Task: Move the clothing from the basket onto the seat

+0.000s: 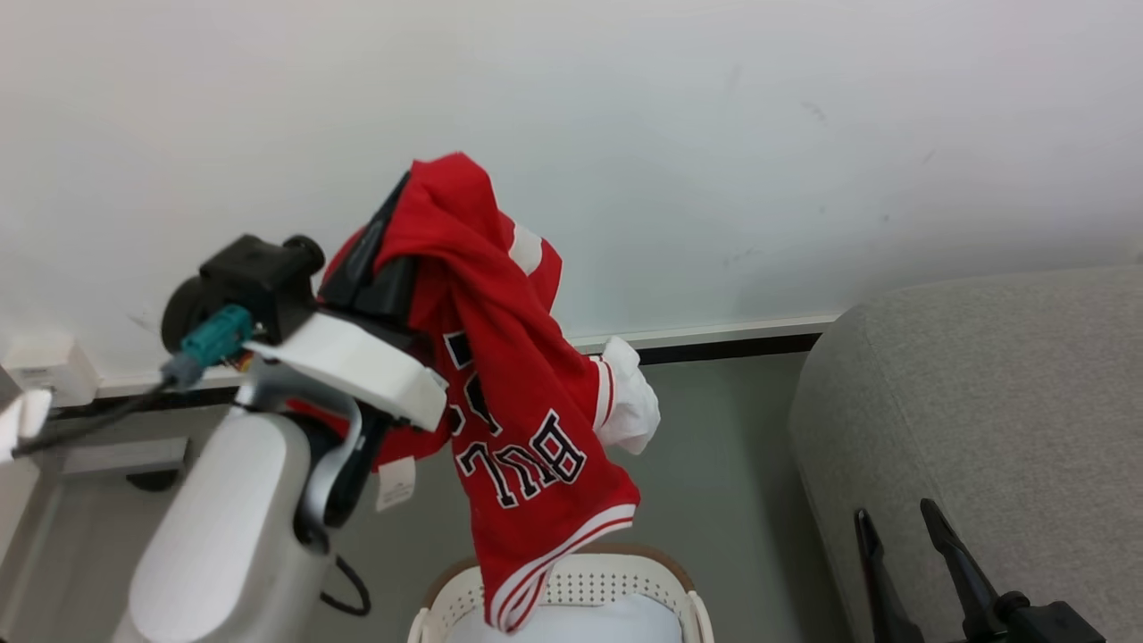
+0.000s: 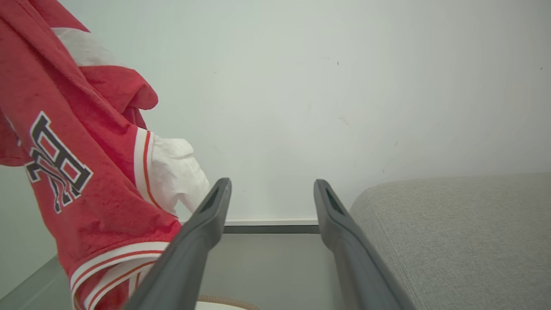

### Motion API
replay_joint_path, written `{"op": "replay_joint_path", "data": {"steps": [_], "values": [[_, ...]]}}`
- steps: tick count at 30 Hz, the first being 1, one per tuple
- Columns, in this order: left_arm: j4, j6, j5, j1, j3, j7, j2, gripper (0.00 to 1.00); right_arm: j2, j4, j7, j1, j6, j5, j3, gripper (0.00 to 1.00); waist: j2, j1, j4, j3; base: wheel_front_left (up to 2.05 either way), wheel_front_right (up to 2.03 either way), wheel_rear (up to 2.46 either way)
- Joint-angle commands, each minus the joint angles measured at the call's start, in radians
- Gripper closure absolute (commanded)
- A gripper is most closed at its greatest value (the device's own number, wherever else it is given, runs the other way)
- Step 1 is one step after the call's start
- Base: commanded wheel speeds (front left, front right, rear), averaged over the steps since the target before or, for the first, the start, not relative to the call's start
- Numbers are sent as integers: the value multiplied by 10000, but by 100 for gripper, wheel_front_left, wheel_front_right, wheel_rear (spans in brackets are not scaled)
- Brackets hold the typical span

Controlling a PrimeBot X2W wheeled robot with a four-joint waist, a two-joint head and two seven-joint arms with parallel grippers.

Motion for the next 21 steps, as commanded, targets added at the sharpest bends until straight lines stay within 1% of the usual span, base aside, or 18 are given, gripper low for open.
{"op": "replay_joint_path", "data": {"steps": [1,10,21], "values": [[-86,-16,-9,-330,65,127,151,100,-22,22,4,137,-21,113,41,0,0,1,-113,-78,0,0,0],[92,-1,-205,-1142,298,526,339,100,-21,39,4,201,-21,157,107,0,0,1,-406,-207,0,0,0],[254,3,-372,-941,257,493,392,100,-21,-39,4,309,-21,52,-12,0,0,1,-475,-179,0,0,0]]}}
